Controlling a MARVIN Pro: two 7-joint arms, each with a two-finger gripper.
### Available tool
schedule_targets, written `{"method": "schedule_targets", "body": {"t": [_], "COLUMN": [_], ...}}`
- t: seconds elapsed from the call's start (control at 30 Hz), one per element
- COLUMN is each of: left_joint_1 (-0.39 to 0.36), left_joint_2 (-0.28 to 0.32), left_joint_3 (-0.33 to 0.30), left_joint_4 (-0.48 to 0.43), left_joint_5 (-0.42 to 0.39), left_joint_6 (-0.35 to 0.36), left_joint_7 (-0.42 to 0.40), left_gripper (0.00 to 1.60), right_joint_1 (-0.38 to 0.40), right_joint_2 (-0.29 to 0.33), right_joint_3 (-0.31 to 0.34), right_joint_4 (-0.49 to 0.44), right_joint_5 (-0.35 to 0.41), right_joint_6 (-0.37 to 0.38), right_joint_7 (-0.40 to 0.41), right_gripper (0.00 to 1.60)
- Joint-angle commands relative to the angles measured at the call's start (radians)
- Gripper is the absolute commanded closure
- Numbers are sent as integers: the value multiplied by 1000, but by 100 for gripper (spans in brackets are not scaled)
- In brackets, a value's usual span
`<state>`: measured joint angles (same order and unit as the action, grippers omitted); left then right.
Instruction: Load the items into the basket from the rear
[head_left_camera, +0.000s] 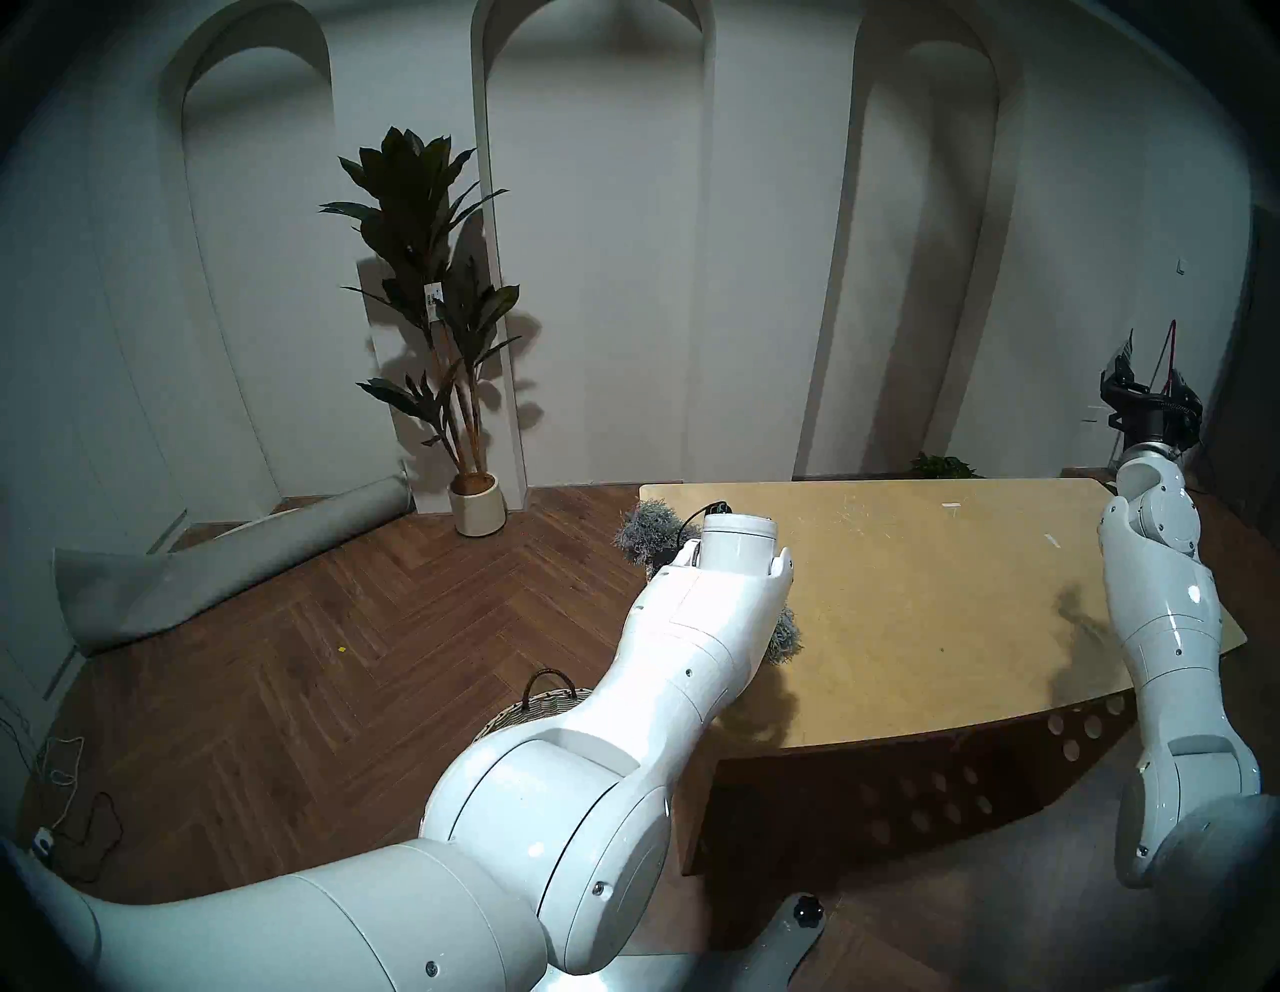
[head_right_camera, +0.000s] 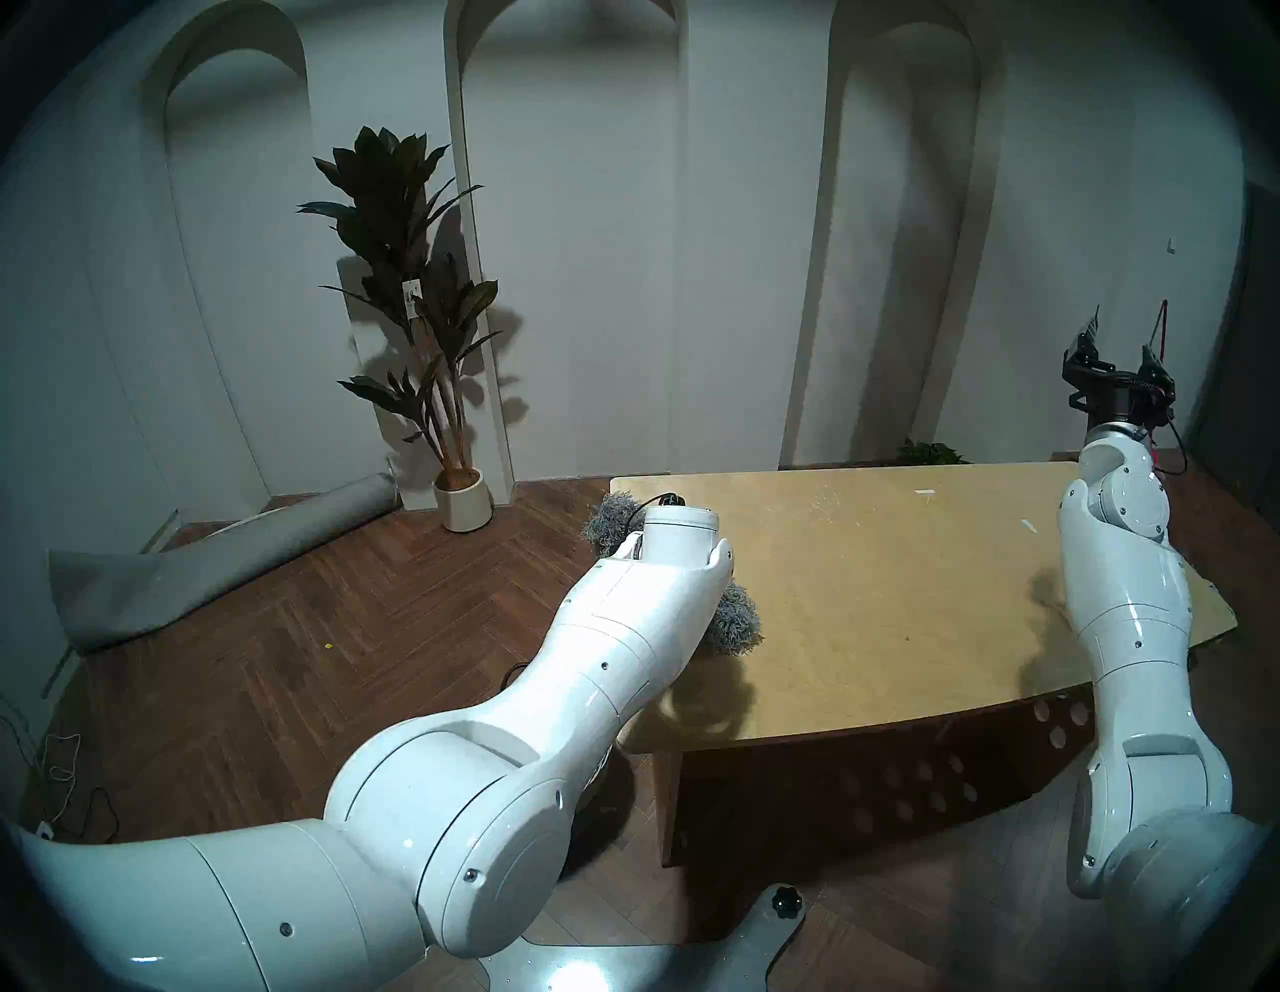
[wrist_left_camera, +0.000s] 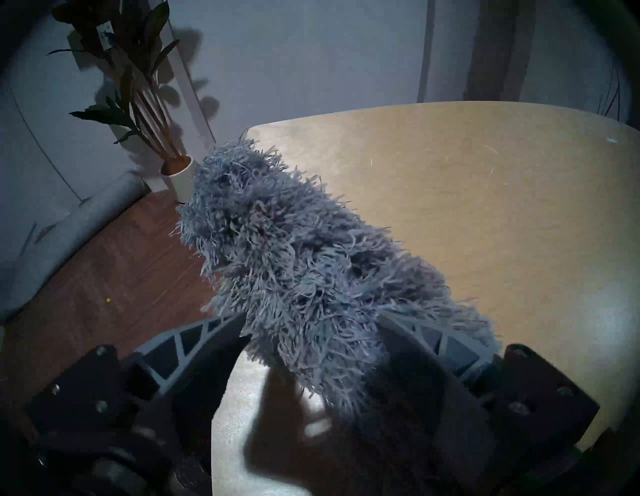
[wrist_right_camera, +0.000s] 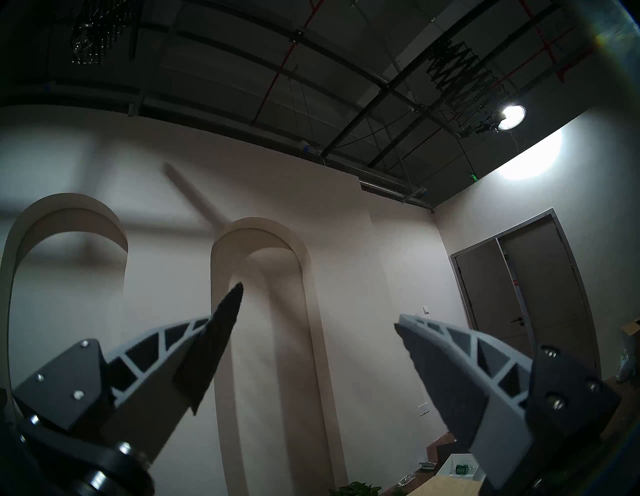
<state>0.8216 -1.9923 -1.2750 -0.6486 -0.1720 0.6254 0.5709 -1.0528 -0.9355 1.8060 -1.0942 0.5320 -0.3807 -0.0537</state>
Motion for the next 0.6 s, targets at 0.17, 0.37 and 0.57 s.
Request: {"method": "schedule_targets", "body": {"t": [0.17,0.37,0.57], "left_joint_1": [-91,-108,-124], "left_joint_2": [-15,-15,-15], "left_joint_3": [71,91,108], "left_joint_4": [106,163,209], "left_joint_5": [-92,-134,-177], "left_joint_6": [-72,-102,-129], "left_joint_7": [22,49,69], "left_gripper": [36,40,44], "right_joint_1": [5,4,3], "right_joint_2": [26,29,28], "right_joint_3": [17,23,25], "right_joint_4": [3,15,22], "right_joint_5": [16,29,41], "right_joint_6": [-8,-9,-9], "right_joint_7": [37,57,78], "right_gripper": [0,0,0]}}
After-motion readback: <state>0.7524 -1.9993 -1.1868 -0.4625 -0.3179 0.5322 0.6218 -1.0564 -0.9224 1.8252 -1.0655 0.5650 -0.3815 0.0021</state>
